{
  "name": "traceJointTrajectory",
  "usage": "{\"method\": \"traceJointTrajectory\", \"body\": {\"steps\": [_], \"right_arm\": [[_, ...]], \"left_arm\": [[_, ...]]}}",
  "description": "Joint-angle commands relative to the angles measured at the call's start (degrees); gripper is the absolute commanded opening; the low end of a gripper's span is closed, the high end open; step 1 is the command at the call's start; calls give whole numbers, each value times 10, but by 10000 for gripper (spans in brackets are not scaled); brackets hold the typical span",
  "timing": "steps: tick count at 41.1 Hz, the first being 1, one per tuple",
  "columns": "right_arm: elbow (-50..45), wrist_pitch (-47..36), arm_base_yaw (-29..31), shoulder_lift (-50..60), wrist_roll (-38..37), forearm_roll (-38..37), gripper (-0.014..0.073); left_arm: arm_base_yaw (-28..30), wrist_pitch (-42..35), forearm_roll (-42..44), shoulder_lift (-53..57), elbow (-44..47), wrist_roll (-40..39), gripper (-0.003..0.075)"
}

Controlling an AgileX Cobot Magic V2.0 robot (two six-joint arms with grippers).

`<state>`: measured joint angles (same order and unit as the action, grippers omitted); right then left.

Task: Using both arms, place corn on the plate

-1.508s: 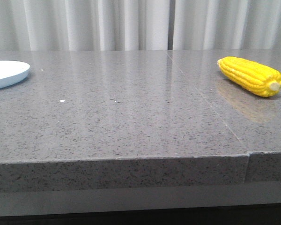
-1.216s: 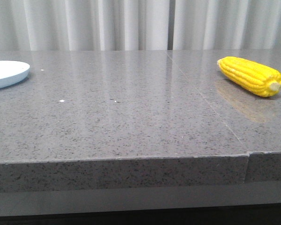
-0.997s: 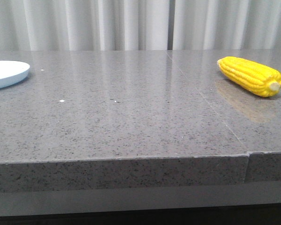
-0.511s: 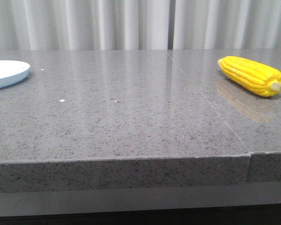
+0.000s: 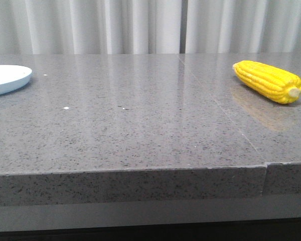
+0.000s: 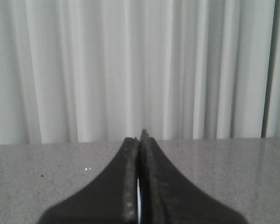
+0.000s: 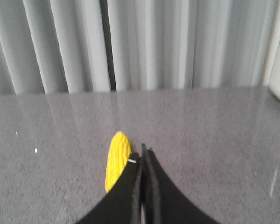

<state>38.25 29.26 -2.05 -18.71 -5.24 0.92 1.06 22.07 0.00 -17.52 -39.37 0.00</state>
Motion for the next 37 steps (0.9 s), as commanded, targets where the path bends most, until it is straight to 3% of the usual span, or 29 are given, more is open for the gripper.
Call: {"method": "traceJointTrajectory", "body": {"steps": [1, 17, 24, 29, 33, 37], "right_arm": [[55, 19, 3, -64, 5, -1, -68], [67, 44, 3, -181, 5, -1, -68], [67, 43, 3, -207, 5, -1, -52], [67, 44, 3, -211, 5, -1, 119], [67, 44, 3, -211, 16, -1, 370], [67, 44, 3, -211, 16, -1, 516]], "left_arm": [[-6, -2, 0, -49, -40, 0, -20], [-6, 2, 0, -126, -39, 0, -20], [-6, 45, 0, -149, -36, 0, -16], [-6, 62, 0, -168, -36, 0, 104], [-6, 63, 0, -182, -36, 0, 305], [-6, 69, 0, -193, -36, 0, 472]]}}
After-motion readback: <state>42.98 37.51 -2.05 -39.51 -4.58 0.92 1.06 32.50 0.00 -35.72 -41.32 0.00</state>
